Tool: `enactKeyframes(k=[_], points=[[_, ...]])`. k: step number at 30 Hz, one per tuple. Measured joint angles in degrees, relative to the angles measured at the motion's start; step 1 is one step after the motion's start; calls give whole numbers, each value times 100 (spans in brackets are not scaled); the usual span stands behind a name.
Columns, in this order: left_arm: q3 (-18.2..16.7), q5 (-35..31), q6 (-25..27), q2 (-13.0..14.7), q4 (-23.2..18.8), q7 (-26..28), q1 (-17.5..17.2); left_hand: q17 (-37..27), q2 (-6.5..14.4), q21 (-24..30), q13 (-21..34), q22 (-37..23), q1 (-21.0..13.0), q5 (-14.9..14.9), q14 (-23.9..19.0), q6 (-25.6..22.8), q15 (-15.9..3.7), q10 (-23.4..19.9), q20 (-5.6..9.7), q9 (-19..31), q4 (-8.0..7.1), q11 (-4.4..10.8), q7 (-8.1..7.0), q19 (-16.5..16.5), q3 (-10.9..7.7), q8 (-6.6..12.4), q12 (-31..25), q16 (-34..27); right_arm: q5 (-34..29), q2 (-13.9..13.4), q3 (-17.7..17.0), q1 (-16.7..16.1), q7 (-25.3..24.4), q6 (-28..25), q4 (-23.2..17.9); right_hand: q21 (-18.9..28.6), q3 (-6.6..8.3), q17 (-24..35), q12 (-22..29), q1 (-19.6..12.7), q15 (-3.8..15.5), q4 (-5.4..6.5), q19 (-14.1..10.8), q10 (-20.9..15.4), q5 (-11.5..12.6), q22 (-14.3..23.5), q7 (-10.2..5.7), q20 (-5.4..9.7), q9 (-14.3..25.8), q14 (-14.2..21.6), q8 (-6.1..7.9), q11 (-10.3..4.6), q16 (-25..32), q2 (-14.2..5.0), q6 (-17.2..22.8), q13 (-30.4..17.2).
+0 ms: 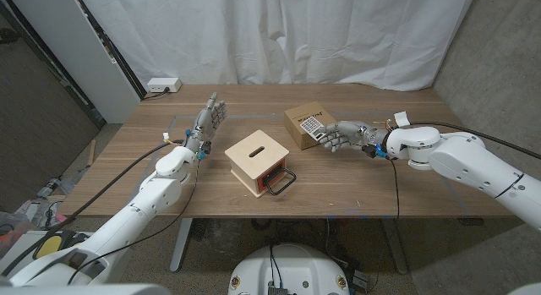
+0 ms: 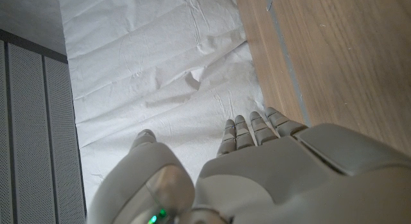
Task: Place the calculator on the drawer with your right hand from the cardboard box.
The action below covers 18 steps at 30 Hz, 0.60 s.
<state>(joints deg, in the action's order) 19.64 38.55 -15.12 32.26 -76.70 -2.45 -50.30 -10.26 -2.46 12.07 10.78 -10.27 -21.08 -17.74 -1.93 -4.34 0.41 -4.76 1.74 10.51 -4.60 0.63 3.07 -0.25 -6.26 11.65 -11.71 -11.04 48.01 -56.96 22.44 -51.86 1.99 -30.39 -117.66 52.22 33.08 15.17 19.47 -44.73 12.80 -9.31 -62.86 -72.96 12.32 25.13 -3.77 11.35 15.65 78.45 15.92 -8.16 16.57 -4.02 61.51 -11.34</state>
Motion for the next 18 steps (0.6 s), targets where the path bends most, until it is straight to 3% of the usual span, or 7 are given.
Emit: enactKeyframes(k=[18], points=[[-107, 18, -220, 33, -76, -18, -123, 0, 0, 2, 0, 1, 0, 48, -60, -1, 3, -63, 30, 0, -4, -1, 1, 30, 4, 0, 0, 0, 90, -104, 171, 285, 151, -438, -160, 84, 50, -27, 0, 0, 3, -2, 19, -31, 51, 53, 23, -20, 46, 47, 1, 31, 44, 0, 18, 1]])
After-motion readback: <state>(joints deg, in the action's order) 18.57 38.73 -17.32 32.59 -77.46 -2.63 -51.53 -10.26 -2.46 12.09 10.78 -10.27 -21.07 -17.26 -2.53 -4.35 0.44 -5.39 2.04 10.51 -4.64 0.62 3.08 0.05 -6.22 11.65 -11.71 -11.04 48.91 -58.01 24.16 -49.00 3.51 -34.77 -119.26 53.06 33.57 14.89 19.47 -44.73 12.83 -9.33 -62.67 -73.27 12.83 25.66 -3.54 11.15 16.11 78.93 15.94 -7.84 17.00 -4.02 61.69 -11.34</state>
